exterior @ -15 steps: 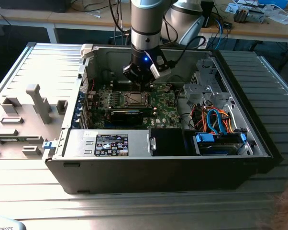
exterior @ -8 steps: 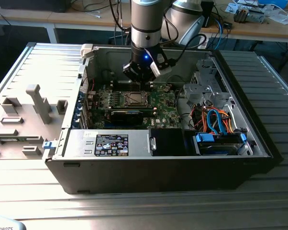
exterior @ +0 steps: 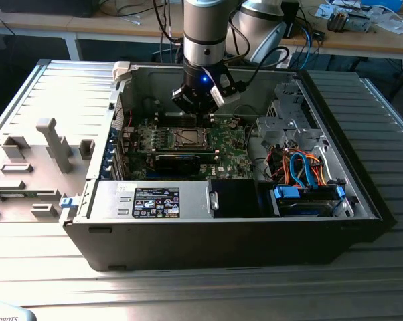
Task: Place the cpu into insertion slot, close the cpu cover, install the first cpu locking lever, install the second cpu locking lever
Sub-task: 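Install the first cpu locking lever, then install the second cpu locking lever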
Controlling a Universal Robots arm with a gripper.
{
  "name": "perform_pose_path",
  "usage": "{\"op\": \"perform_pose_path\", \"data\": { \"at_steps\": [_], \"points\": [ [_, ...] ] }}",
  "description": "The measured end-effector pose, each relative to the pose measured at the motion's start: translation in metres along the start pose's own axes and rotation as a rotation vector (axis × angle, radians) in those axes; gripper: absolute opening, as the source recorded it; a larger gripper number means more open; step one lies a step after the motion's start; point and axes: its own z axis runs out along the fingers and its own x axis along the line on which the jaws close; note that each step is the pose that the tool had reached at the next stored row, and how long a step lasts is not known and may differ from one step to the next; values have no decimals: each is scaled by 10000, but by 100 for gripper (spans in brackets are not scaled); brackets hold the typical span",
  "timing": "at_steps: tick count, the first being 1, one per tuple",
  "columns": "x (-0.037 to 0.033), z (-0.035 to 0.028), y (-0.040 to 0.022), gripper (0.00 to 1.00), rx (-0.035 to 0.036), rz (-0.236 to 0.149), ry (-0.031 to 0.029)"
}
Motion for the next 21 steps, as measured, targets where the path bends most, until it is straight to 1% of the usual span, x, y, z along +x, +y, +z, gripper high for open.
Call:
{"op": "perform_pose_path", "data": {
  "at_steps": [9,10,11,12,13,14,16,21],
  "points": [
    [0,-2,0,11,1,0,0],
    [0,-3,0,11,63,0,6],
    [0,-1,0,11,362,-8,20],
    [0,-2,0,11,538,-11,31],
    [0,-1,0,11,744,-16,40],
    [0,-1,0,11,838,-17,47],
    [0,-2,-1,11,858,-20,48],
    [0,-2,-4,11,870,-17,49]
  ]
}}
